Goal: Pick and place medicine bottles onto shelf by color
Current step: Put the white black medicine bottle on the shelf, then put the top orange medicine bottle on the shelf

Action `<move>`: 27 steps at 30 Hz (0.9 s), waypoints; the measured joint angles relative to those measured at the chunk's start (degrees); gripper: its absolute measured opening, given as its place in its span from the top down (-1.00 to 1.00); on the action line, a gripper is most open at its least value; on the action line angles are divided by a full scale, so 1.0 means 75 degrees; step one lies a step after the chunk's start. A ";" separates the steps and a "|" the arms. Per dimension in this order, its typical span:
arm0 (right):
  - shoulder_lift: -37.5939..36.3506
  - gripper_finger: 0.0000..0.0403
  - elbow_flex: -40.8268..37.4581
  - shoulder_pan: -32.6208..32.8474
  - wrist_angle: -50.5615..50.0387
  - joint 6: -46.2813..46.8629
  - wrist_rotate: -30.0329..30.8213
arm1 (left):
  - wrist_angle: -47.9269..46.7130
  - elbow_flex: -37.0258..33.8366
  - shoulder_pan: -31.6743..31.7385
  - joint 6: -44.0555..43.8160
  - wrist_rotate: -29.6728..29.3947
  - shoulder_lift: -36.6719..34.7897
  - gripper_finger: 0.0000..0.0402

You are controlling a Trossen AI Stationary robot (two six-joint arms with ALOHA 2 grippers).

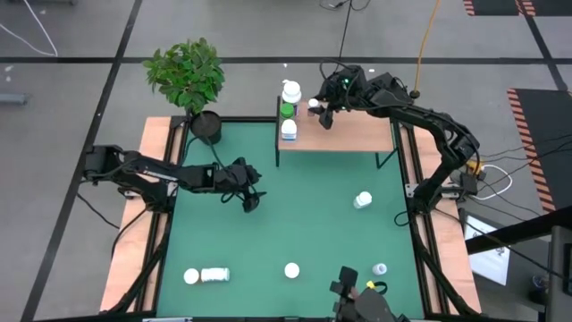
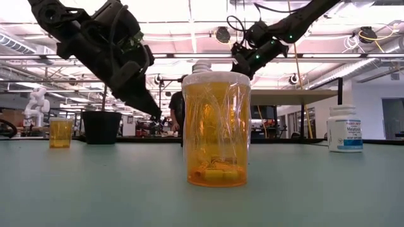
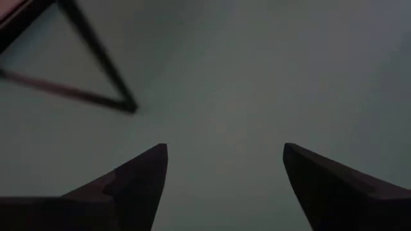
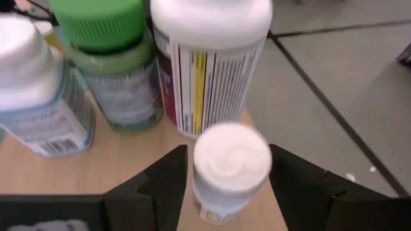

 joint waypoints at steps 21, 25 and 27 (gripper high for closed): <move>-0.2463 -0.27 -0.2357 0.0673 0.2556 0.0843 -0.0009 | -0.6440 0.0000 0.1340 -0.3551 -0.2208 -0.3314 -0.56; -0.3228 -0.27 -0.3738 0.1254 0.3362 0.1119 0.0307 | -0.7051 0.0000 0.1592 -0.4005 -0.2058 -0.3433 -0.53; -0.3532 -0.27 -0.4398 0.1551 0.3893 0.1233 0.0576 | -0.7111 0.0000 0.1675 -0.4177 -0.1921 -0.3422 -0.54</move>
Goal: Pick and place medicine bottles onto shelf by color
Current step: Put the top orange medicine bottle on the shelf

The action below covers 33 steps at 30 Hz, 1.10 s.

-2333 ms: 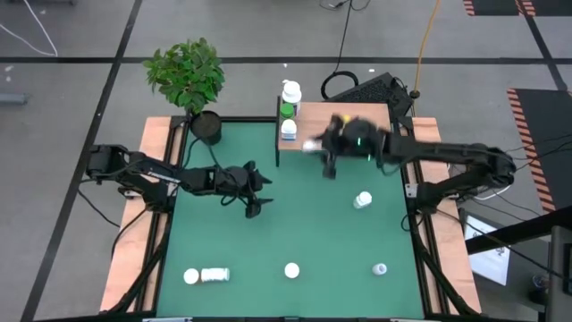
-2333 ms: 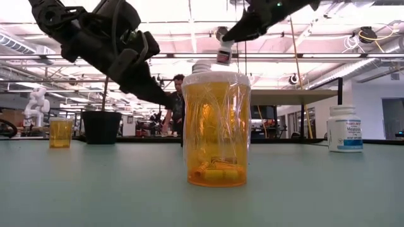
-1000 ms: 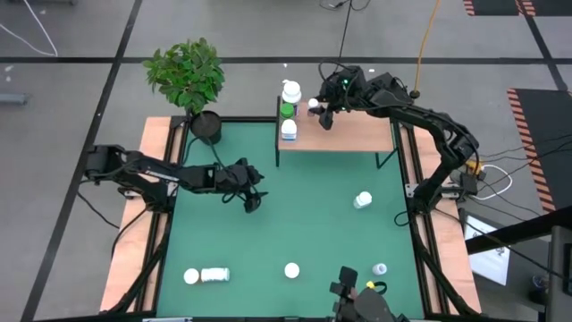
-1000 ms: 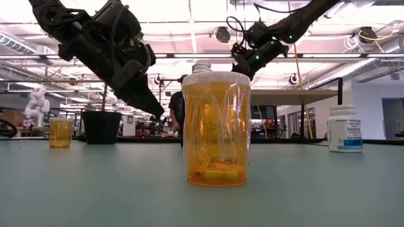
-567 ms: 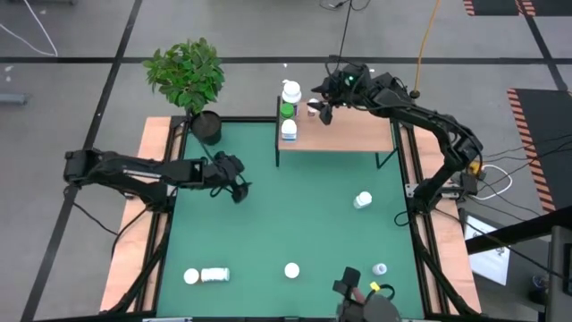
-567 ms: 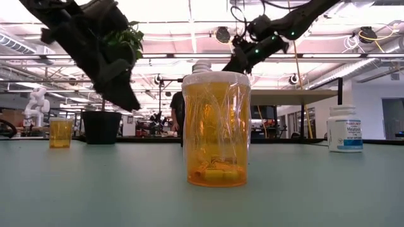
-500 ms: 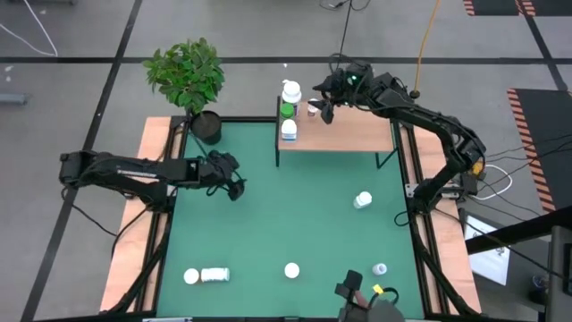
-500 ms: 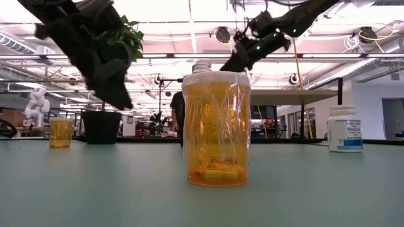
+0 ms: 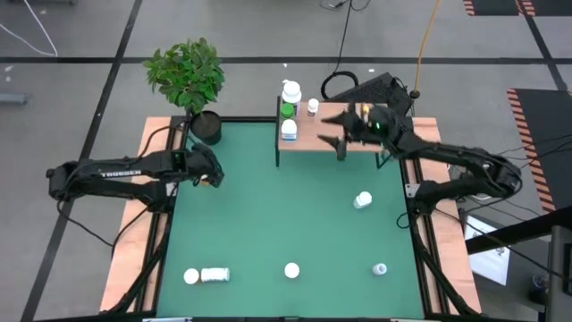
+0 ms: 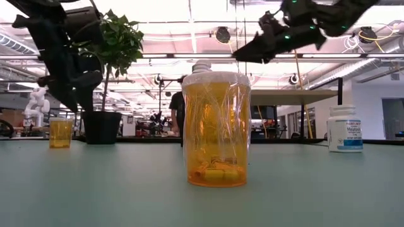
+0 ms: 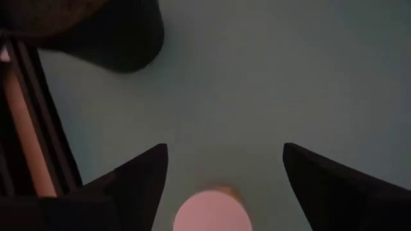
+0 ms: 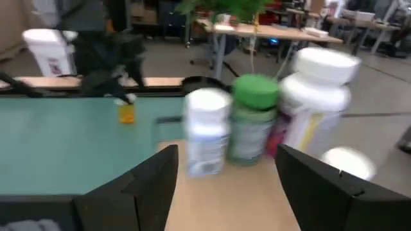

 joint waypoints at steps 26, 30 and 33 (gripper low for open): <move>-0.0454 -0.27 -0.2713 0.2024 0.3001 0.0756 0.1447 | -0.1357 0.0000 0.0119 -0.1452 0.1017 0.0057 -0.36; -0.0454 -0.27 -0.2760 0.2027 0.3042 0.0857 0.1429 | -0.1354 0.0000 0.0117 -0.1447 0.1008 0.0056 -0.14; -0.0454 -0.27 -0.2760 0.2027 0.3040 0.0889 0.1429 | -0.1354 0.0001 0.0117 -0.1358 0.1004 0.0050 -0.04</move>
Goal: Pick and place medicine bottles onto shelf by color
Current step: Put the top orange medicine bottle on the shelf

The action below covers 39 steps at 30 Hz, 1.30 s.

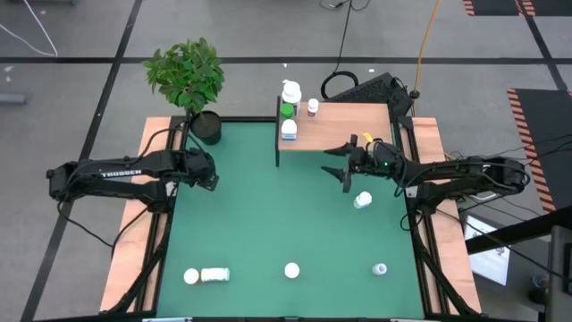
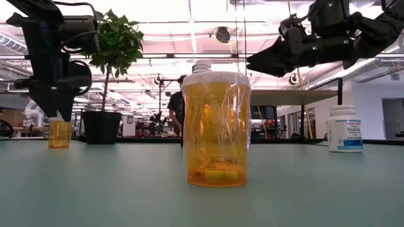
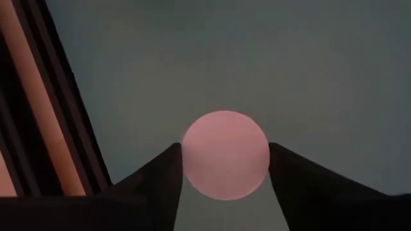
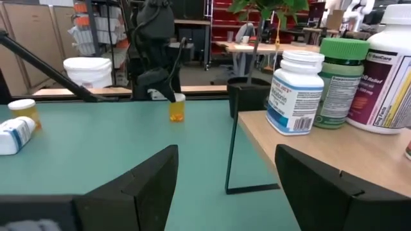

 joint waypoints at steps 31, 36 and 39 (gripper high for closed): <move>0.0000 -0.27 0.0000 0.0000 -0.0006 0.0142 -0.0009 | 0.0312 -0.0004 0.0000 0.1003 0.0065 0.0009 -0.25; 0.0000 -0.27 0.0000 0.0000 -0.0006 0.0205 -0.0012 | 0.0308 -0.0004 0.0000 0.0995 0.0059 0.0009 -0.33; 0.0000 -0.27 0.0000 0.0009 -0.0006 0.0208 -0.0012 | 0.0303 -0.0004 0.0000 0.0989 0.0056 0.0009 -0.42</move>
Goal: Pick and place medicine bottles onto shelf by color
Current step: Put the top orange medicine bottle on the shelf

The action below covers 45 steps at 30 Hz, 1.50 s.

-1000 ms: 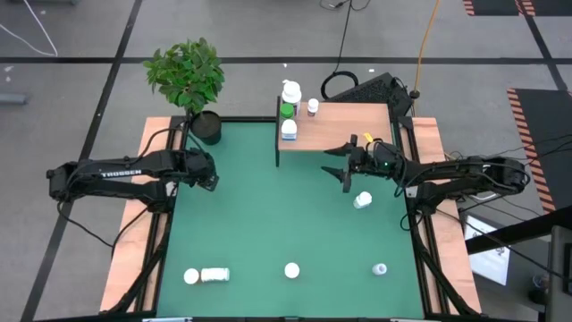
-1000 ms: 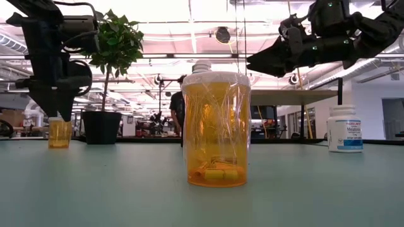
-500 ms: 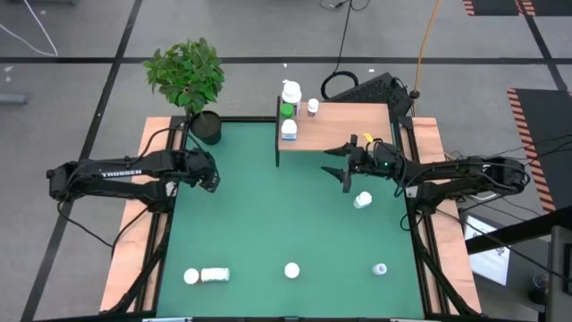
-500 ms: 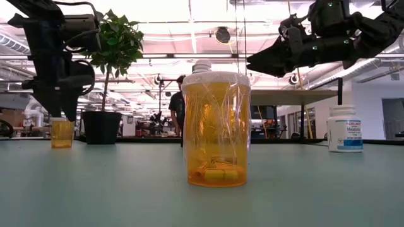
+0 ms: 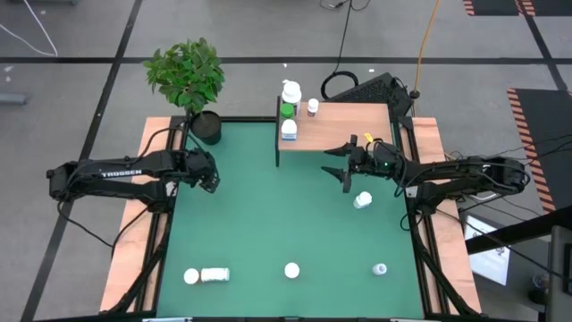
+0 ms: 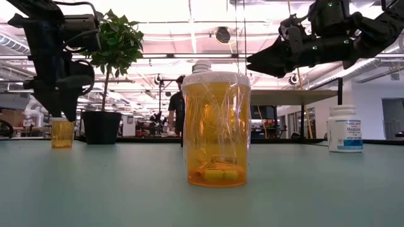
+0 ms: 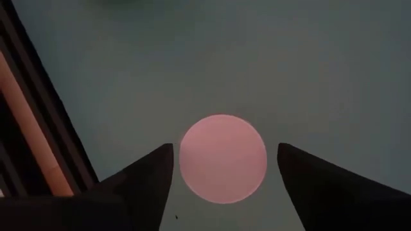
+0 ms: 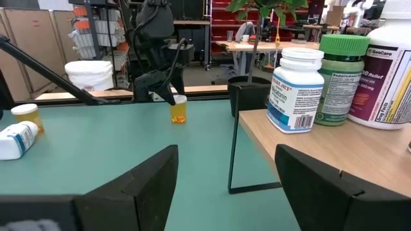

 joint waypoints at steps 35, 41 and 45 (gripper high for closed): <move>0.0002 -0.27 0.0003 0.0148 -0.0172 -0.0073 -0.0026 | 0.0300 -0.0268 0.0131 -0.0165 0.0121 0.0000 -0.36; 0.0003 -0.27 0.0006 0.0148 -0.0308 -0.0117 -0.0029 | 0.0304 -0.0268 0.0137 -0.0196 0.0117 0.0000 -0.25; 0.0001 -0.27 0.0006 0.0223 -0.0313 -0.0119 -0.0027 | 0.0312 -0.0268 0.0137 -0.0191 0.0016 0.0000 -0.09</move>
